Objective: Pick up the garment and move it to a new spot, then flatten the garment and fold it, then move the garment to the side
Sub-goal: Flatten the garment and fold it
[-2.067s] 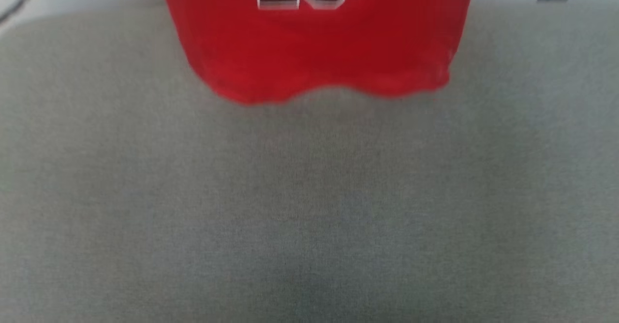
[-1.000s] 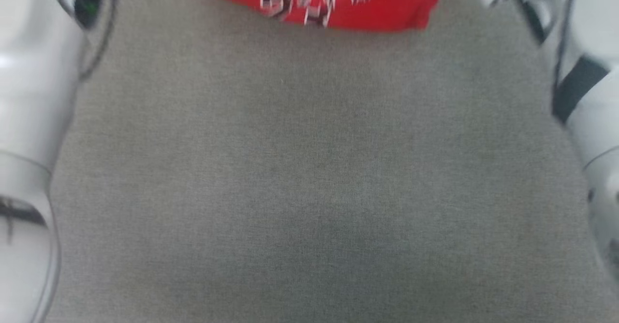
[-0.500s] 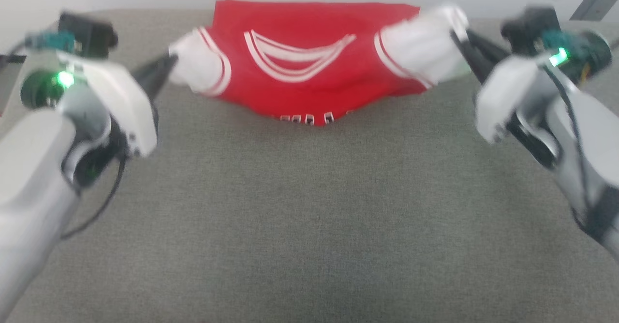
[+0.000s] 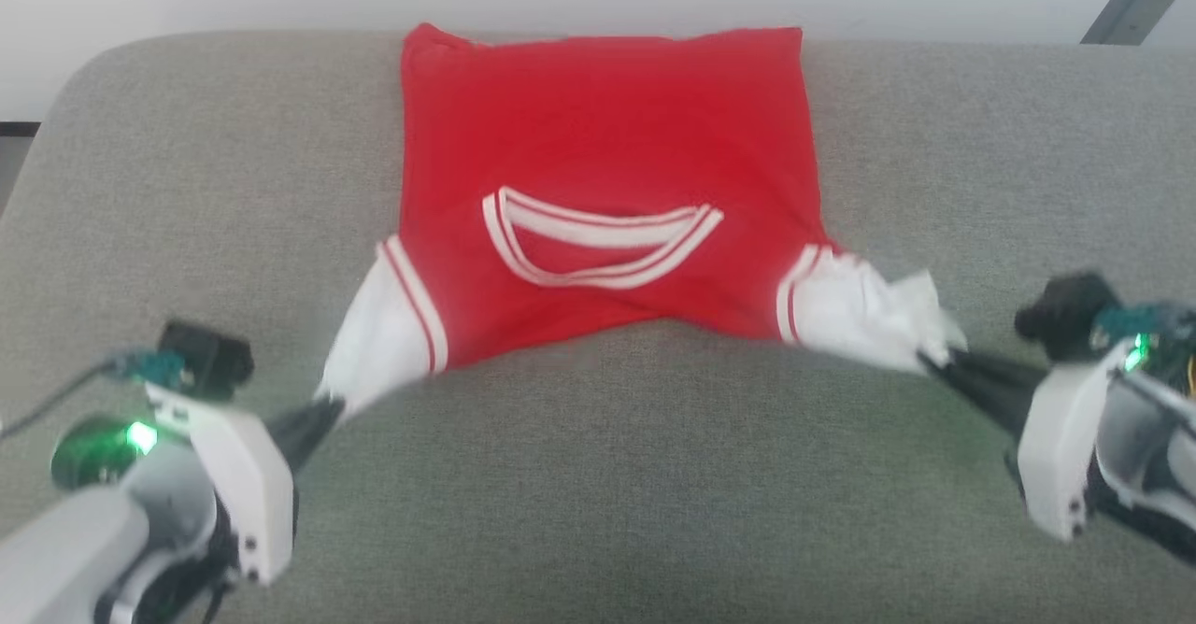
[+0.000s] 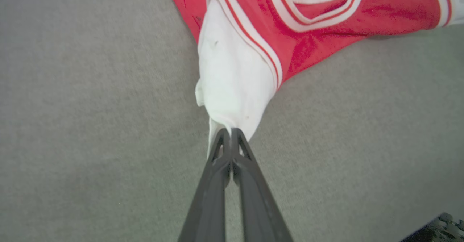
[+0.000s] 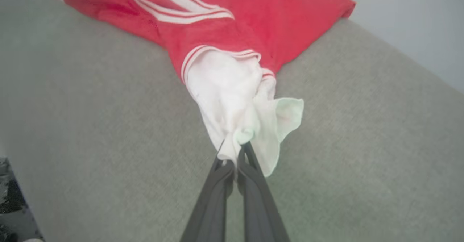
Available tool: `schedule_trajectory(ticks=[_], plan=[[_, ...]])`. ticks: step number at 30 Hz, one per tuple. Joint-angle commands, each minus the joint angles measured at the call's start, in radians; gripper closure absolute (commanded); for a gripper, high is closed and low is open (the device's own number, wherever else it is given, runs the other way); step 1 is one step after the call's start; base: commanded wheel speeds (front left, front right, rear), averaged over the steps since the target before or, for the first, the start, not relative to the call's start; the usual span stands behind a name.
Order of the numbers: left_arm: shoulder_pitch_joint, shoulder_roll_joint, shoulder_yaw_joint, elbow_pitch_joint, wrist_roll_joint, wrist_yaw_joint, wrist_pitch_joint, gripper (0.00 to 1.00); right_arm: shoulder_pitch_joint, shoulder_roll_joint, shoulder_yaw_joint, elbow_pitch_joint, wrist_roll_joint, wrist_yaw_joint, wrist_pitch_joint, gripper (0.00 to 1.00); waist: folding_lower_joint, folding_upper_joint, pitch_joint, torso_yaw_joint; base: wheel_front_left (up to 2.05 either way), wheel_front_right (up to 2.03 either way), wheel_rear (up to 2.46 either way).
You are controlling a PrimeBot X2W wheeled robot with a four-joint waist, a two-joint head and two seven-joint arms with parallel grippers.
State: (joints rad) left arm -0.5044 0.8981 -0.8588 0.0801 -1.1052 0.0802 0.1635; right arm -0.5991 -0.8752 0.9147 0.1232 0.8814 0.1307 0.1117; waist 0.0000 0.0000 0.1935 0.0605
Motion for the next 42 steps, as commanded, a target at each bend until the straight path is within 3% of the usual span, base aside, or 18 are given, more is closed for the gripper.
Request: schedule_trajectory(ticks=[1,7,13,23,24,25,26,36,42], plan=[[0.030,0.018,-0.009,-0.010,0.008,0.016,0.006,1.00,0.024,-0.017,0.011,-0.017,0.015,0.000,0.013,1.00,0.0000,0.0000,0.001,-0.001,0.00,0.00,0.00],[0.117,0.068,-0.039,-0.016,0.003,0.087,0.035,1.00,0.098,-0.085,0.062,-0.071,0.090,0.000,0.083,1.00,0.0000,0.0000,0.007,-0.001,0.00,0.00,0.00],[0.147,0.073,-0.053,0.011,-0.007,0.134,0.062,1.00,0.132,-0.114,0.080,-0.054,0.118,0.000,0.139,1.00,0.0000,0.0000,0.013,0.000,0.00,0.00,0.00],[0.175,0.032,-0.044,0.007,-0.048,0.142,0.036,1.00,0.165,-0.084,0.048,-0.023,0.163,0.000,0.192,1.00,0.0000,0.0000,0.013,0.003,0.00,0.00,0.00],[0.175,0.029,-0.042,0.005,-0.049,0.145,0.032,1.00,0.168,-0.080,0.041,-0.020,0.163,0.000,0.197,0.75,0.0000,0.0000,0.013,0.004,0.00,0.00,0.00],[0.175,0.026,-0.039,0.003,-0.050,0.145,0.025,1.00,0.170,-0.078,0.026,-0.008,0.167,0.000,0.198,0.15,0.0000,0.0000,0.013,0.005,0.00,0.00,0.00],[0.175,0.024,-0.038,0.001,-0.051,0.147,0.024,1.00,0.170,-0.073,0.016,-0.006,0.165,0.000,0.208,0.00,0.0000,0.0000,0.013,0.006,0.00,0.00,0.00],[0.146,-0.015,-0.043,-0.040,-0.024,0.162,0.004,1.00,0.138,-0.048,-0.174,-0.058,0.125,0.000,0.275,0.00,0.0000,0.0000,0.041,0.034,0.00,0.00,0.00],[0.104,-0.059,-0.051,-0.046,0.010,0.156,-0.005,1.00,0.054,0.073,-0.375,0.008,-0.001,0.000,0.317,0.00,0.0000,0.0000,0.077,0.068,0.00,0.00,0.00]])
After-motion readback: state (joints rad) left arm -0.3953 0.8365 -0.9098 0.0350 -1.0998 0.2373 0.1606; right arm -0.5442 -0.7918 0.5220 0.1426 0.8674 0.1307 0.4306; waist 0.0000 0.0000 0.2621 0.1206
